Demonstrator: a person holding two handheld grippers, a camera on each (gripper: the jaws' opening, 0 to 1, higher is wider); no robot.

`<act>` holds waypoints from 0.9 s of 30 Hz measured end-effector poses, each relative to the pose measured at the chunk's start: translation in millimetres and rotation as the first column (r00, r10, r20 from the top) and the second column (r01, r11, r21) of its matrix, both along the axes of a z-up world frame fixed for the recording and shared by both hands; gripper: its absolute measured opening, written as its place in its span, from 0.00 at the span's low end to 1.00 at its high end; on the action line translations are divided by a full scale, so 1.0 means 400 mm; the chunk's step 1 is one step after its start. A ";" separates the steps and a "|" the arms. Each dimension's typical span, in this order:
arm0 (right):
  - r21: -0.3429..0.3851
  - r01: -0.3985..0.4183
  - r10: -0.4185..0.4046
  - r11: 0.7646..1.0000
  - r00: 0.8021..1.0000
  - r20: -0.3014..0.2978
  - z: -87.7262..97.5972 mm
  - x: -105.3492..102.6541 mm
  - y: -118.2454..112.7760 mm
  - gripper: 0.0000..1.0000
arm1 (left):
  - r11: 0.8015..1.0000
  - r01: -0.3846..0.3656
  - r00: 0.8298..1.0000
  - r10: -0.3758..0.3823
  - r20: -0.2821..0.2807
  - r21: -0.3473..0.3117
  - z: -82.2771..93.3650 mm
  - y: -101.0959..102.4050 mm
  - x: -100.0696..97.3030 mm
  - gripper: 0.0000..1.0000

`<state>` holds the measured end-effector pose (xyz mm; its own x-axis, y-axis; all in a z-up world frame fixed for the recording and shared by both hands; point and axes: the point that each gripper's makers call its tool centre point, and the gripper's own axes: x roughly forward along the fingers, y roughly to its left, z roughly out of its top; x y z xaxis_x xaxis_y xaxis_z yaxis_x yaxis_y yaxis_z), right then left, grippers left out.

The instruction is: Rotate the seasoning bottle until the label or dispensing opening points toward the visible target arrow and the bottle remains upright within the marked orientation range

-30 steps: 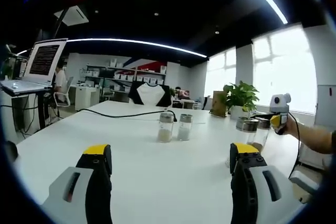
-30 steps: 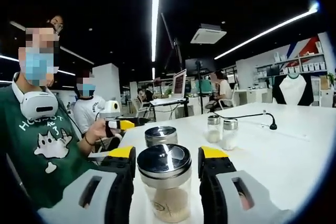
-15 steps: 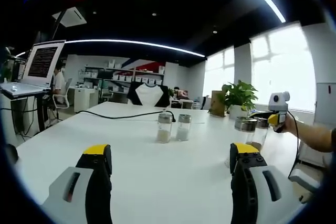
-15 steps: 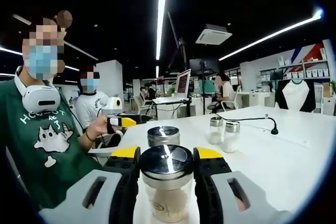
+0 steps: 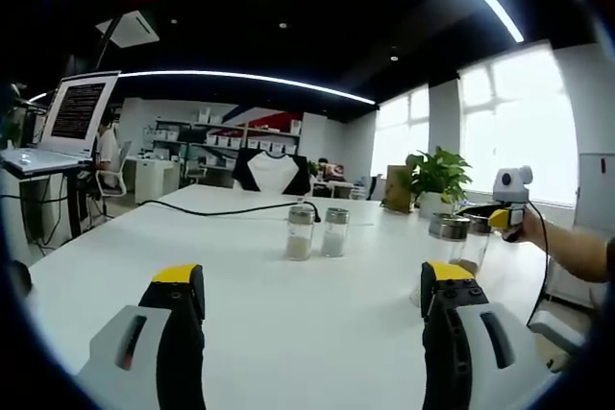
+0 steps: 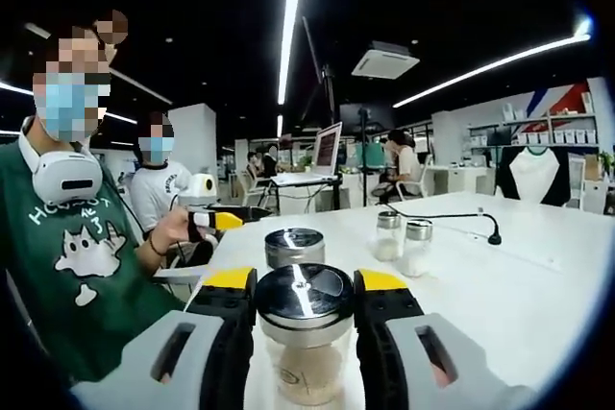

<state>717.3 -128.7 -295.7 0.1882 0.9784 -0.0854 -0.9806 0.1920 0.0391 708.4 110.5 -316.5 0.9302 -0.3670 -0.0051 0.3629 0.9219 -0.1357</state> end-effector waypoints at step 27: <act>-0.041 0.208 -0.208 0.977 0.978 -0.007 -0.005 0.015 -0.007 0.38 | 1.000 0.005 1.000 -0.005 -0.003 -0.004 -0.002 -0.005 -0.008 0.98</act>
